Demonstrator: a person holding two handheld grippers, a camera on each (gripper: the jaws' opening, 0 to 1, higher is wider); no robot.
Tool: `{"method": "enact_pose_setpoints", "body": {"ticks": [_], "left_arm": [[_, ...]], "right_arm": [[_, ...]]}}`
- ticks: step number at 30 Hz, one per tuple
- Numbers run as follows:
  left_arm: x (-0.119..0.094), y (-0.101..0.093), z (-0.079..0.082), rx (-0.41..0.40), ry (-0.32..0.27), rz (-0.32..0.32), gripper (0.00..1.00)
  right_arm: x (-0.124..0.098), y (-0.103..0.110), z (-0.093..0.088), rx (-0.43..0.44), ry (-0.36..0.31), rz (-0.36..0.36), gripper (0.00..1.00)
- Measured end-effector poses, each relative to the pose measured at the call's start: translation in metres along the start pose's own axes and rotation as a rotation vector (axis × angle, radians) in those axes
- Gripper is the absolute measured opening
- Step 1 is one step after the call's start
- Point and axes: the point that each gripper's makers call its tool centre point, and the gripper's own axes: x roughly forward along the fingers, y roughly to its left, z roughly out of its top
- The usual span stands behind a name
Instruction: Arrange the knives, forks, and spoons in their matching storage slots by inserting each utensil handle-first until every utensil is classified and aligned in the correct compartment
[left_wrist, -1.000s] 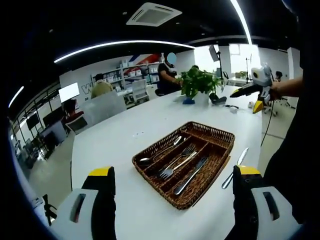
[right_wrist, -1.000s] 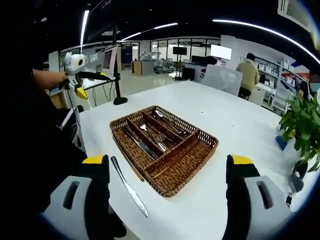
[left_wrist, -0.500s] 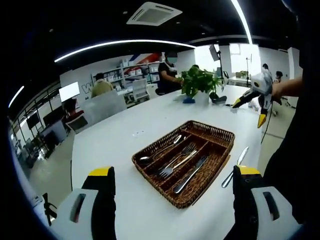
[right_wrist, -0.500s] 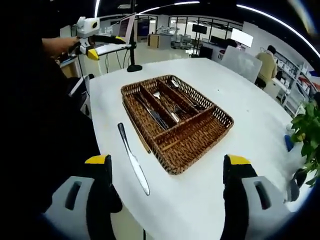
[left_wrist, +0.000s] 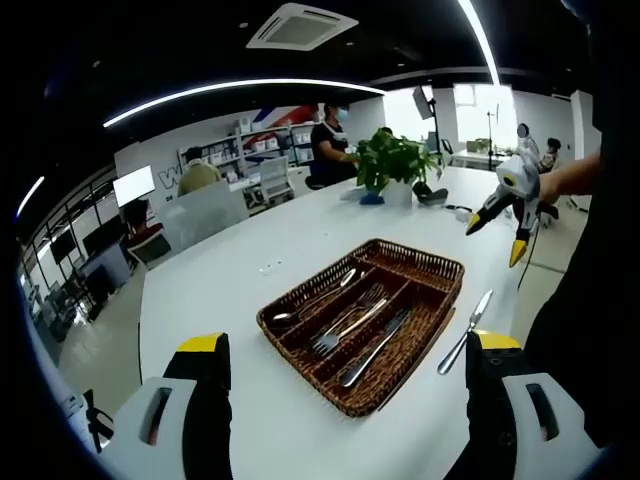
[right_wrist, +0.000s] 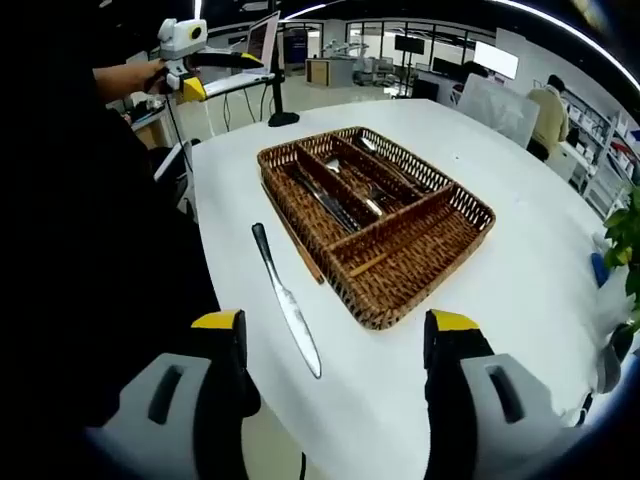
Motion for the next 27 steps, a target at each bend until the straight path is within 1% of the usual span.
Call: {"method": "enact_pose_setpoints", "body": {"ticks": [2,6,7,10,12,15,19,22,23,25,27], "left_arm": [[0.000,0.000,0.000,-0.001,0.001,-0.001,0.99],[-0.001,0.000,0.002,0.001,-0.006,0.001,0.99],[-0.001,-0.001,0.002,0.001,-0.004,0.000,0.99],[-0.002,-0.001,0.001,0.000,-0.002,0.001,0.99],[-0.003,-0.001,0.001,-0.001,-0.004,0.003,0.99],[-0.005,-0.001,-0.002,-0.003,0.003,0.005,0.99],[-0.006,-0.002,-0.005,-0.006,0.009,0.004,0.99],[-0.007,-0.002,-0.006,-0.008,0.009,0.004,0.99],[-0.006,-0.002,-0.006,-0.007,0.011,0.003,0.99],[-0.006,-0.002,-0.007,-0.006,0.014,0.000,0.99],[-0.006,-0.002,-0.008,0.005,0.023,0.000,0.99]], "right_arm": [[0.009,0.004,-0.007,-0.034,0.017,0.013,0.69],[0.023,0.008,-0.018,-0.043,0.038,0.043,0.61],[0.026,0.010,-0.022,-0.046,0.056,0.053,0.59],[0.033,0.013,-0.027,-0.076,0.074,0.069,0.56],[0.035,0.016,-0.031,-0.107,0.095,0.081,0.53],[0.038,0.017,-0.034,-0.110,0.105,0.093,0.48],[0.043,0.015,-0.040,-0.138,0.131,0.099,0.43],[0.047,0.014,-0.045,-0.166,0.164,0.106,0.41],[0.049,0.014,-0.046,-0.177,0.171,0.107,0.40],[0.051,0.015,-0.055,-0.211,0.208,0.125,0.34],[0.054,0.016,-0.060,-0.228,0.228,0.132,0.31]]}}
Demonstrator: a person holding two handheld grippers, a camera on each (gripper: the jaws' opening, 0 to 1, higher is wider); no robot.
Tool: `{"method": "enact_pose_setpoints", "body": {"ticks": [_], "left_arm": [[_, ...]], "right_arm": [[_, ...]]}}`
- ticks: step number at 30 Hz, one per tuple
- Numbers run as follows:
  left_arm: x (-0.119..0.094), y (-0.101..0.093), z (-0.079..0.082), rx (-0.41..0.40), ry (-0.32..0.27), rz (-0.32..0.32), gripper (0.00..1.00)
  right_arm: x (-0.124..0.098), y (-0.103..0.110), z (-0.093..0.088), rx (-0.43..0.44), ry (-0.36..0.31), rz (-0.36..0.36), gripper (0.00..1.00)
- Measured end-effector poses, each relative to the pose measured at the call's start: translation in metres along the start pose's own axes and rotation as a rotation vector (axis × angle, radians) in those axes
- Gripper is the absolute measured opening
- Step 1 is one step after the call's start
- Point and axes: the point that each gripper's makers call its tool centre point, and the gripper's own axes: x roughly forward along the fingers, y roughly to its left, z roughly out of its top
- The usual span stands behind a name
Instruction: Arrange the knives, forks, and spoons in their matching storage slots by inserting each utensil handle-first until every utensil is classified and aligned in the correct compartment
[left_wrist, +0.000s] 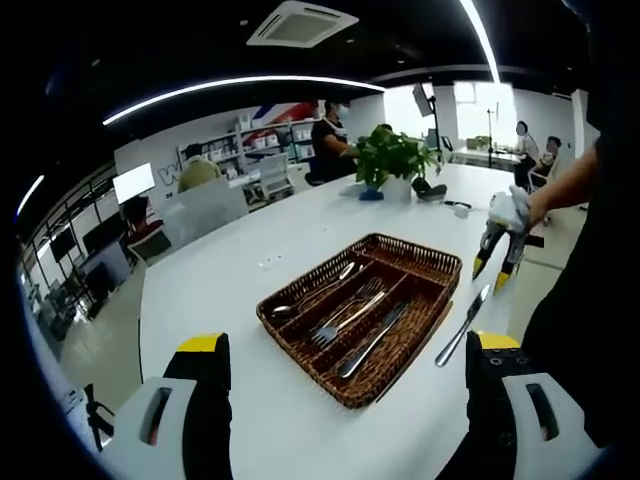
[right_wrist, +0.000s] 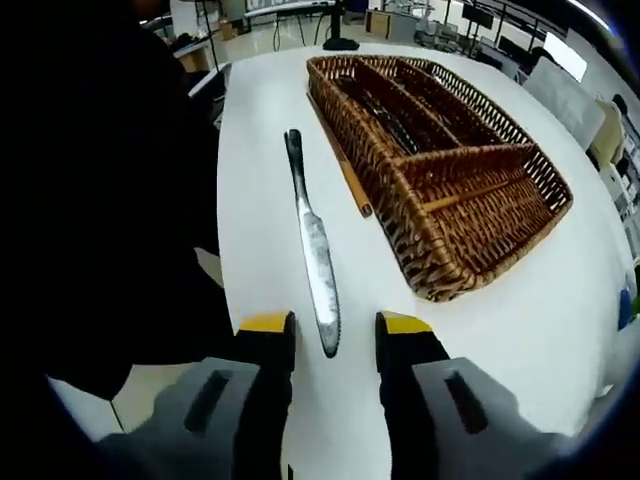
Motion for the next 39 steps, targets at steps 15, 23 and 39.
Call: {"method": "enact_pose_setpoints", "body": {"ticks": [15,23,39], "left_arm": [[-0.004,0.008,-0.036,-0.018,0.133,0.009,0.99],[-0.003,0.010,-0.036,-0.003,0.135,0.015,0.99],[-0.003,0.010,-0.034,0.018,0.136,0.010,0.98]], "right_arm": [[0.006,0.006,0.000,-0.022,0.043,0.036,0.21],[0.009,0.012,0.001,-0.015,0.050,0.086,0.09],[0.006,0.010,0.004,-0.071,0.116,0.066,0.07]]}}
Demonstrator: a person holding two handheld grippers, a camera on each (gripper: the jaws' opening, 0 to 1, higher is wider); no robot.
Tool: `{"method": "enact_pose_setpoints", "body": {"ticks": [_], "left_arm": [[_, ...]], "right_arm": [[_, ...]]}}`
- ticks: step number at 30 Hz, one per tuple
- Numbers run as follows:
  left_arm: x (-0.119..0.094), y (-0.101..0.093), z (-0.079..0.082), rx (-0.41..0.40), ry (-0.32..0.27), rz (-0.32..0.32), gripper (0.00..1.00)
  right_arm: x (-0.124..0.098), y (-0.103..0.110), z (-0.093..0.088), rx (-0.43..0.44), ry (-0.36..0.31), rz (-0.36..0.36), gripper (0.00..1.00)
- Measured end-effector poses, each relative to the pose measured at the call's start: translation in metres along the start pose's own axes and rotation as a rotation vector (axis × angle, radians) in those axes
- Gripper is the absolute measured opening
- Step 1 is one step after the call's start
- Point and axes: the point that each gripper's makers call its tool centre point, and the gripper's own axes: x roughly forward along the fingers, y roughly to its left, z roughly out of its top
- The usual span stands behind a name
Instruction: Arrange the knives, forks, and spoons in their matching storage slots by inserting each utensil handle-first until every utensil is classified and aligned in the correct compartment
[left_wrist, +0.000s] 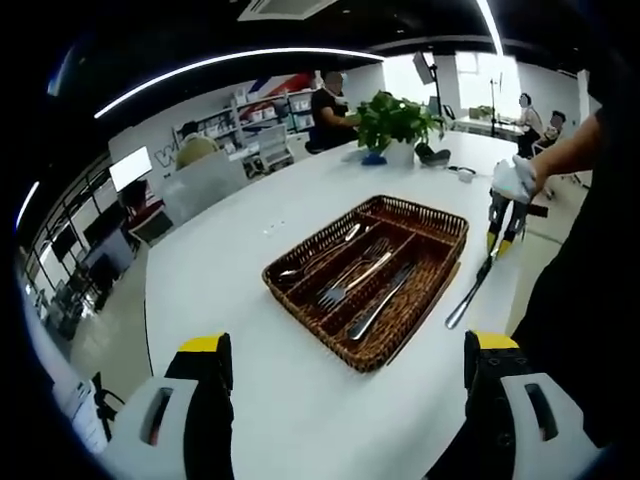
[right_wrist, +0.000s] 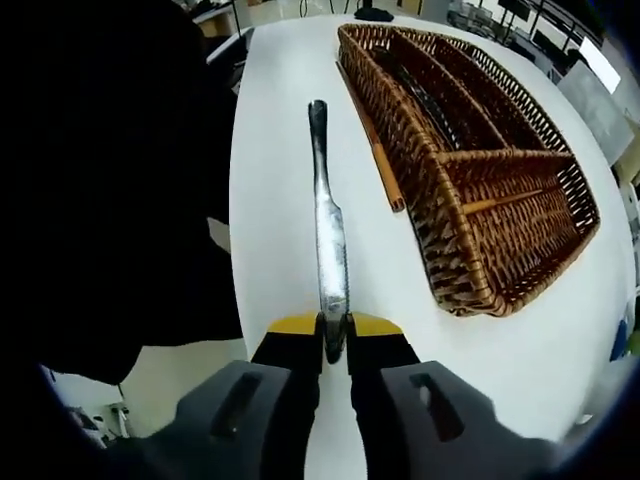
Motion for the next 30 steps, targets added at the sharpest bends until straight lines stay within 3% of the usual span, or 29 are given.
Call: {"method": "enact_pose_setpoints", "body": {"ticks": [16,19,25,28,30], "left_arm": [[0.018,-0.022,-0.004,0.030,0.044,-0.075,0.90],[0.024,-0.043,-0.006,0.063,0.056,-0.151,0.88],[0.043,-0.072,-0.008,0.095,0.071,-0.214,0.76],[0.057,-0.106,-0.006,0.162,0.083,-0.310,0.72],[0.066,-0.115,-0.005,0.175,0.088,-0.319,0.71]], "right_arm": [[-0.014,-0.005,0.020,-0.025,0.009,-0.002,0.07],[-0.014,-0.005,0.023,-0.038,0.011,0.001,0.07],[-0.014,-0.006,0.031,-0.055,0.013,0.006,0.07],[-0.011,-0.005,0.035,-0.060,0.021,0.013,0.07],[-0.012,-0.005,0.038,-0.063,0.018,0.016,0.07]]}}
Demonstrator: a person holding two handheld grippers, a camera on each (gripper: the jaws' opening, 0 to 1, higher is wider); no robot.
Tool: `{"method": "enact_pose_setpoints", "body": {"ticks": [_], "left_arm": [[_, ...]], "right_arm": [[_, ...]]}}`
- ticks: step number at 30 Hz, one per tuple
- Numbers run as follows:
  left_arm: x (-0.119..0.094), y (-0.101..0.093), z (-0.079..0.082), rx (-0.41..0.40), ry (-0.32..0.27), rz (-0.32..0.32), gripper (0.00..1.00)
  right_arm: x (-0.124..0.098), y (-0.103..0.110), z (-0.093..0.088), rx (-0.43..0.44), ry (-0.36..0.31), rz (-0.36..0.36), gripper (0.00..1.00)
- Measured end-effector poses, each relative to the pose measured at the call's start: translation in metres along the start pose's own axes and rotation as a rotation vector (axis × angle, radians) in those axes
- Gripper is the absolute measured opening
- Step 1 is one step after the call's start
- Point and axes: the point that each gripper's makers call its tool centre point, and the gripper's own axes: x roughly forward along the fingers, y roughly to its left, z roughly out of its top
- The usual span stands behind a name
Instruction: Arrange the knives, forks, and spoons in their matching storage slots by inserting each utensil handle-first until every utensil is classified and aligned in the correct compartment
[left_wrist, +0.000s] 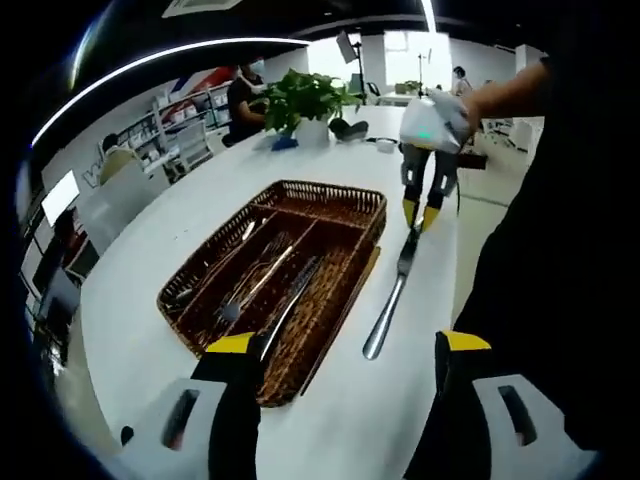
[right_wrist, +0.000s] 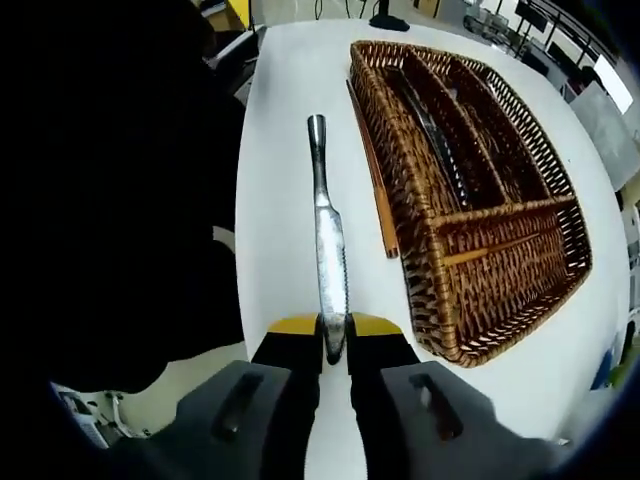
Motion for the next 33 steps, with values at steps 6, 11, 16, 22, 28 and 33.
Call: {"method": "enact_pose_setpoints", "body": {"ticks": [6,11,16,22,28,33], "left_arm": [[0.042,-0.025,-0.003,0.067,0.063,-0.109,0.57],[0.073,-0.034,-0.004,0.112,0.098,-0.148,0.45],[0.098,-0.039,-0.008,0.060,0.078,-0.195,0.35],[0.116,-0.052,-0.017,0.193,0.137,-0.231,0.30],[0.125,-0.056,-0.011,0.195,0.131,-0.231,0.26],[0.125,-0.051,-0.009,0.192,0.126,-0.209,0.20]], "right_arm": [[-0.003,0.000,0.004,-0.010,0.014,0.005,0.07],[-0.006,0.000,0.009,-0.014,0.020,0.006,0.07],[-0.006,0.001,0.012,-0.012,0.025,0.013,0.07],[-0.008,0.000,0.021,-0.028,0.024,0.016,0.07],[-0.014,-0.002,0.025,-0.038,0.032,0.017,0.07],[-0.016,-0.004,0.028,-0.040,0.034,0.017,0.07]]}}
